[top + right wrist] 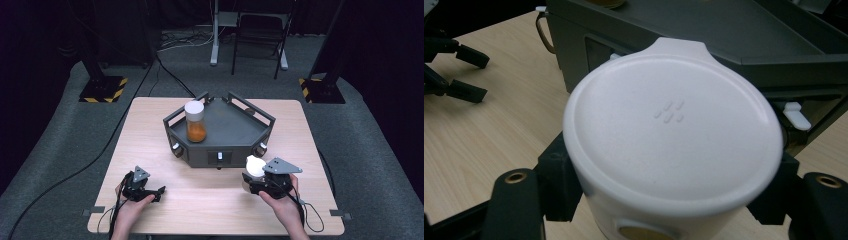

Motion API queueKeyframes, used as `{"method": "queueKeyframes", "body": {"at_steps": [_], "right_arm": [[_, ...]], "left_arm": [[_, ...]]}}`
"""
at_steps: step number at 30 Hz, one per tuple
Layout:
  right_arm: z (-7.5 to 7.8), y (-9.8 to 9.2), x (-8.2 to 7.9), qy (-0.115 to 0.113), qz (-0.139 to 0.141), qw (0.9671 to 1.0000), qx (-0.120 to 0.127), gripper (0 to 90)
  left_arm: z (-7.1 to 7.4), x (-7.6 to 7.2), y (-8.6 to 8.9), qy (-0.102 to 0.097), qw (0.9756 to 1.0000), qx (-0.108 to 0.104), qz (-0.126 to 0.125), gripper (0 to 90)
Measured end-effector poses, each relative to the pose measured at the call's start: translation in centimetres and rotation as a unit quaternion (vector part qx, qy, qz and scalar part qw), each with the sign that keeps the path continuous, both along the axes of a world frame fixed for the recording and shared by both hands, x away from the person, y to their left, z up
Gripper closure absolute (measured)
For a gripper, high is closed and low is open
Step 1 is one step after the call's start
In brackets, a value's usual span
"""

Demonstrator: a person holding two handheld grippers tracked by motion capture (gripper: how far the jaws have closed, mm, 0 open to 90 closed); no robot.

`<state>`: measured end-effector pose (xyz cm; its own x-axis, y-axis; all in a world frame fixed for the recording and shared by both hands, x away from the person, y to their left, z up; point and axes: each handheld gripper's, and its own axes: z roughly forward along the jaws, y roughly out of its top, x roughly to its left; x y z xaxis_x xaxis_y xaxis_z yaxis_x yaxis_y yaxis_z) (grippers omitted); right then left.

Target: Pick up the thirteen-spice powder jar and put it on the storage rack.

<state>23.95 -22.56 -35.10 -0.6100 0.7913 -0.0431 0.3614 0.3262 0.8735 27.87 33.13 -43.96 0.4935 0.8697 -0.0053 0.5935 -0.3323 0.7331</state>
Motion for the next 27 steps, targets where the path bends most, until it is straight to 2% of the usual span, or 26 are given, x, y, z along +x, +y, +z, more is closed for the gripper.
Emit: {"method": "queueKeyframes", "body": {"at_steps": [21, 27], "right_arm": [[2.0, -0.3, 1.3, -0.012, -0.006, 0.9999, 0.005, 29.7], [2.7, -0.5, 2.2, -0.007, -0.005, 0.9999, 0.009, 29.7]], "left_arm": [[0.0, 0.0, 0.0, 0.0, 1.0, 0.0, 0.0, 6.2], [0.0, 0.0, 0.0, 0.0, 1.0, 0.0, 0.0, 6.2]]}}
